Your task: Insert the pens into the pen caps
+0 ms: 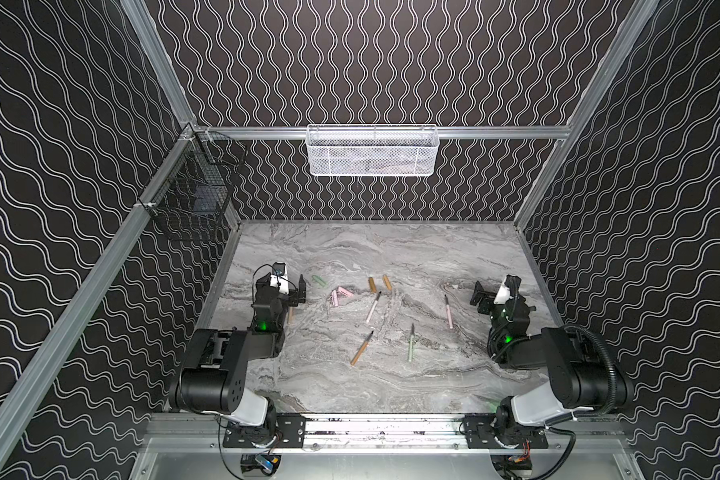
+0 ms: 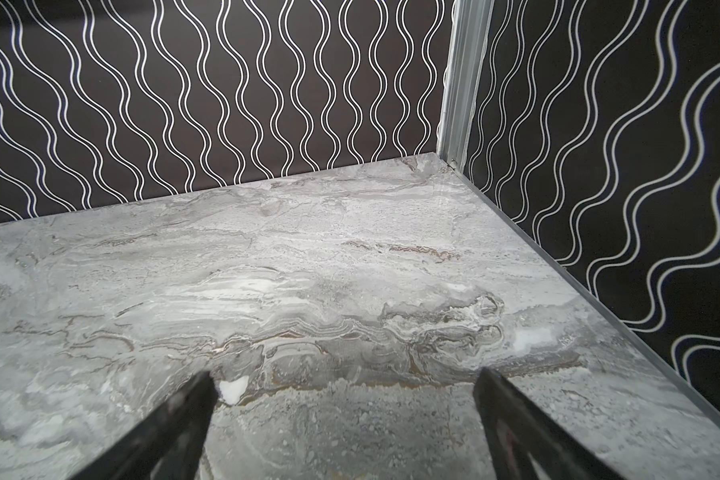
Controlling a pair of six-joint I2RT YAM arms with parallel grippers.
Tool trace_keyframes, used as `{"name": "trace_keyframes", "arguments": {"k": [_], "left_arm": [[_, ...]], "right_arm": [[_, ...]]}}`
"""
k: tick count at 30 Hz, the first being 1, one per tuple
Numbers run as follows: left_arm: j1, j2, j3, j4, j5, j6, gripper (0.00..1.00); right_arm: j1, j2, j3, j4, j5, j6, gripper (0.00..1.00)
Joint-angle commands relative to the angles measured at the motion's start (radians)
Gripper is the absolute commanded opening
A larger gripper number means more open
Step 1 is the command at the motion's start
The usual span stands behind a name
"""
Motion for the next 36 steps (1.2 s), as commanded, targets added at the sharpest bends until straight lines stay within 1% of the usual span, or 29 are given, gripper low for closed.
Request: {"name": "trace_keyframes", "arguments": {"k": [1,16,18,19,20,21,23,24,26,27,28,29,30,32,33,34,35,36], "left_arm": [[-0.001,0.000,0.003,0.017,0.005,0.016,0.99],[0.002,-0.006,-0.001,0.022,0.007,0.010,0.99],[0.002,-0.064,0.006,-0.046,-0.033,-0.005,0.99],[0.002,-0.125,0.021,-0.119,-0.050,-0.012,0.99],[0.002,-0.184,0.048,-0.215,-0.052,-0.014,0.99],[0.003,-0.233,0.077,-0.295,-0.053,-0.016,0.99],[0.002,-0.359,0.158,-0.497,-0.056,-0.068,0.99],[0.001,-0.413,0.195,-0.578,-0.053,-0.091,0.99],[0.001,-0.522,0.283,-0.743,-0.007,-0.134,0.99],[0.001,-0.573,0.334,-0.827,0.026,-0.151,0.99],[0.002,-0.615,0.379,-0.892,0.044,-0.182,0.99],[0.001,-0.657,0.418,-0.945,0.044,-0.243,0.99],[0.002,-0.685,0.449,-0.991,0.029,-0.316,0.99],[0.003,-0.738,0.512,-1.124,-0.032,-0.474,0.99],[0.003,-0.759,0.531,-1.179,-0.062,-0.501,0.99],[0.003,-0.782,0.540,-1.218,-0.102,-0.541,0.99],[0.002,-0.797,0.534,-1.225,-0.127,-0.568,0.99],[0.004,-0.812,0.527,-1.219,-0.115,-0.556,0.99]], "right_arm": [[0.001,-0.002,0.005,0.016,0.003,-0.006,1.00],[0.001,0.001,0.008,0.013,-0.001,-0.004,1.00],[0.001,-0.002,0.006,0.014,0.000,-0.005,1.00],[0.001,-0.003,0.003,0.026,0.003,-0.007,1.00],[0.010,-0.026,0.014,-0.008,0.036,-0.009,1.00],[0.024,-0.073,0.055,-0.124,0.074,-0.014,1.00],[0.045,-0.168,0.205,-0.455,0.151,0.005,1.00],[0.053,-0.198,0.272,-0.577,0.174,0.023,1.00],[0.069,-0.252,0.404,-0.769,0.207,0.078,1.00],[0.073,-0.277,0.475,-0.881,0.196,0.134,1.00],[0.072,-0.293,0.559,-1.002,0.171,0.220,1.00],[0.072,-0.298,0.632,-1.132,0.153,0.325,1.00],[0.069,-0.296,0.687,-1.213,0.139,0.389,1.00],[0.059,-0.279,0.729,-1.277,0.087,0.516,1.00],[0.047,-0.272,0.723,-1.258,0.033,0.516,0.99],[0.038,-0.259,0.730,-1.266,-0.057,0.499,0.97],[0.039,-0.247,0.732,-1.273,-0.101,0.484,0.92],[0.040,-0.235,0.736,-1.287,-0.140,0.481,0.86]]}}
